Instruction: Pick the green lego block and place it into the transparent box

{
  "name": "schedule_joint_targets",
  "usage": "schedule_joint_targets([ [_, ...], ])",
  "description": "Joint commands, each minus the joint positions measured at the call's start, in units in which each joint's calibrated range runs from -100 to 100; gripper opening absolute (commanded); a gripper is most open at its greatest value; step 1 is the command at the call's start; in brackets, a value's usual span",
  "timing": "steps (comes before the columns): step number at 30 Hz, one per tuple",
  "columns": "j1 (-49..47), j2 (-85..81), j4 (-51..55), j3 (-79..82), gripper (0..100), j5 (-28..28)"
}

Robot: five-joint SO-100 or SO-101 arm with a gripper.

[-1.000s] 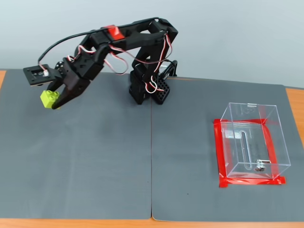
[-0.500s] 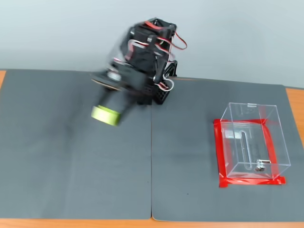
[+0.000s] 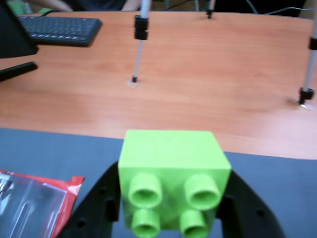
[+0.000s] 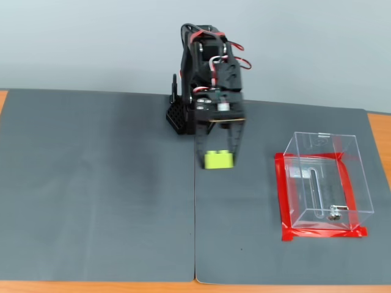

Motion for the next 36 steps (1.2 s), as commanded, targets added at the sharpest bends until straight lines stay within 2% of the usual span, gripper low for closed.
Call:
schedule_joint_targets([
  [1, -7.38, -0.11, 0.13, -1.24, 10, 0.26],
  [2, -13.65, -0.11, 0.13, -1.33, 10, -0.06],
  [10, -27.75, 4.47, 0.13, -2.87, 10, -0.06],
  [20, -33.72, 20.24, 0.13, -13.63, 10, -0.11],
  [36, -42.82, 29.22, 0.13, -14.45, 10, -0.16],
])
